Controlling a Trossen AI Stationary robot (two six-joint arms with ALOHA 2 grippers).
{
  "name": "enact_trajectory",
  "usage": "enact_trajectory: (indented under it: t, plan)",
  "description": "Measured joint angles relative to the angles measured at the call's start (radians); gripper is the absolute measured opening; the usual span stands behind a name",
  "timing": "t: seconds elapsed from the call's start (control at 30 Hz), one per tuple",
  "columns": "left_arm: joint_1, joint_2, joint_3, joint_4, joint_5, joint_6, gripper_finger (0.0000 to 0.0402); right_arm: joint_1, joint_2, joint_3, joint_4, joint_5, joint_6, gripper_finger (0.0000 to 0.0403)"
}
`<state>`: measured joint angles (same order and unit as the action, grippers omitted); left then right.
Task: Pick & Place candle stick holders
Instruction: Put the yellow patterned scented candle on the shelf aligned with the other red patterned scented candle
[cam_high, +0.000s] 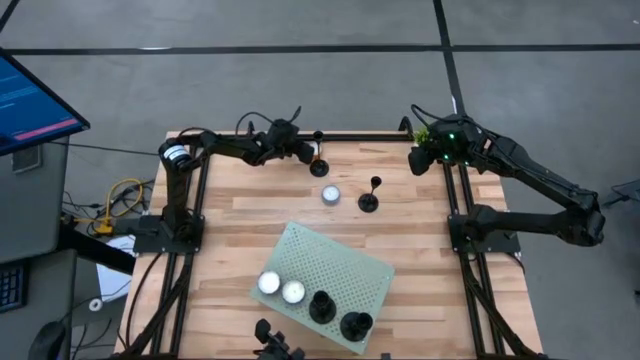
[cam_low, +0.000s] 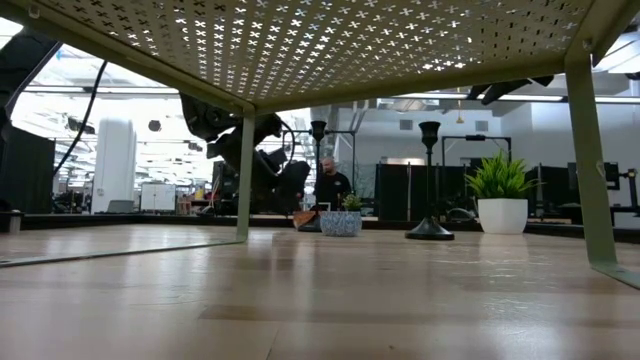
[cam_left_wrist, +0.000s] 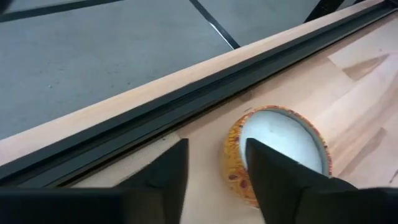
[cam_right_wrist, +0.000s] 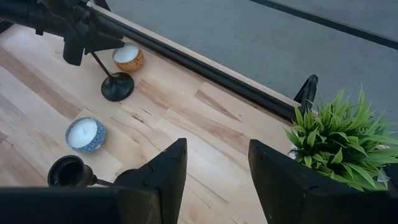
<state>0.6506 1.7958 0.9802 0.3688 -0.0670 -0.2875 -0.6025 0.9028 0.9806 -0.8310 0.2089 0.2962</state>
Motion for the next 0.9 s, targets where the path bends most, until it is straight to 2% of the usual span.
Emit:
enact_trajectory:
  t: [0.17,0.43,0.7,0.9]
  plan:
    - [-0.001,0.0,0.0,-0.008,0.015,0.02,0.0087,0.0,0.0,0.0,0.0,0.0,0.0,0.0163]
    - [-0.001,-0.004,0.0,-0.026,0.034,0.022,0.0011,0.0,0.0,0.0,0.0,-0.001,0.0,0.0163]
    - [-0.01,-0.018,0.0,-0.046,0.057,0.028,0.0003,0.0,0.0,0.0,0.0,-0.001,0.0,0.0163]
    - [-0.029,-0.128,0.0,-0.145,-0.021,0.107,0.0001,0.0,0.0,0.0,0.0,-0.001,0.0,0.0163]
